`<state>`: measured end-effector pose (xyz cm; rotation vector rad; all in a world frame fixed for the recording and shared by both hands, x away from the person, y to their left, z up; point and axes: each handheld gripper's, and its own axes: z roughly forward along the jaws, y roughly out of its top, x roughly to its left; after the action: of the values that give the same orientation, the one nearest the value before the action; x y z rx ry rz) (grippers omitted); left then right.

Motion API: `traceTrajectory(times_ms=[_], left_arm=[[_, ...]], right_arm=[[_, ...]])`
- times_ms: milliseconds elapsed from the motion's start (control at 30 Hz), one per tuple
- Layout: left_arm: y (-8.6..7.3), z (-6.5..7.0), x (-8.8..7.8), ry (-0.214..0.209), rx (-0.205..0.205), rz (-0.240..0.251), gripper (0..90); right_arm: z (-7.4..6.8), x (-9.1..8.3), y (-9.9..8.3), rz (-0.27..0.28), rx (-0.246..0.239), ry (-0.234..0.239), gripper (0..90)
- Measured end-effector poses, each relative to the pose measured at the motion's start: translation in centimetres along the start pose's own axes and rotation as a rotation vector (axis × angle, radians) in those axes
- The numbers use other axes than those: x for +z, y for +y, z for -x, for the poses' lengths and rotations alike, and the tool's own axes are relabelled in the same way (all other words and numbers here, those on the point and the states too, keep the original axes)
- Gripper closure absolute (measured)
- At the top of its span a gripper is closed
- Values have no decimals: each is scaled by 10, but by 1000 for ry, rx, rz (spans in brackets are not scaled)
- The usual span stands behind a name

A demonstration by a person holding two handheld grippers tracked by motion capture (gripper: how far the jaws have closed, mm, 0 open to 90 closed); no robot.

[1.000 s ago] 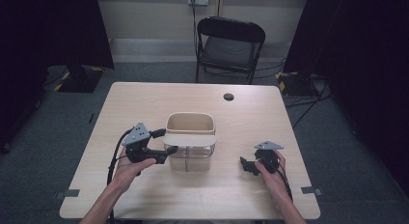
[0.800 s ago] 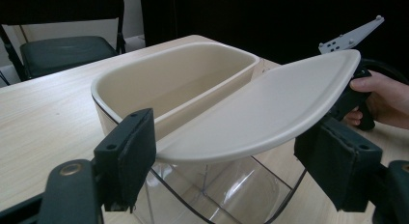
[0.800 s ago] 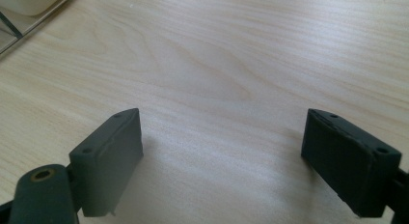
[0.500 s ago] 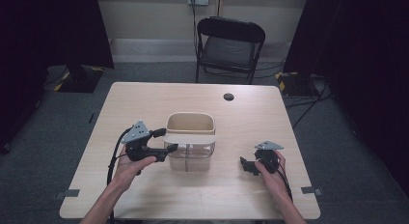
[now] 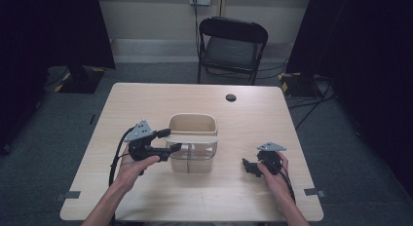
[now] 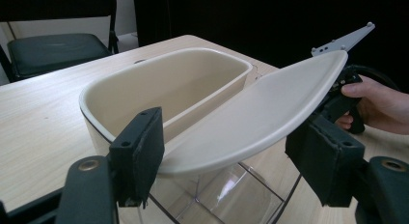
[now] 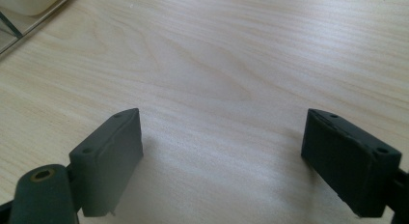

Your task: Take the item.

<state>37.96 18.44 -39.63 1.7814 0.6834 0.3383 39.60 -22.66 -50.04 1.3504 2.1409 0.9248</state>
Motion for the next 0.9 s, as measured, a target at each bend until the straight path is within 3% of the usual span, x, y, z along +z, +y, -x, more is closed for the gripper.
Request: traceTrajectory(times_ms=[333, 900], left_arm=[[2, -2, 1, -3, -31, -1, 306], [4, -3, 2, -10, -34, -8, 315]], right_arm=[[0, 0, 0, 0, 0, 0, 139], [0, 0, 0, 0, 1, 0, 139]])
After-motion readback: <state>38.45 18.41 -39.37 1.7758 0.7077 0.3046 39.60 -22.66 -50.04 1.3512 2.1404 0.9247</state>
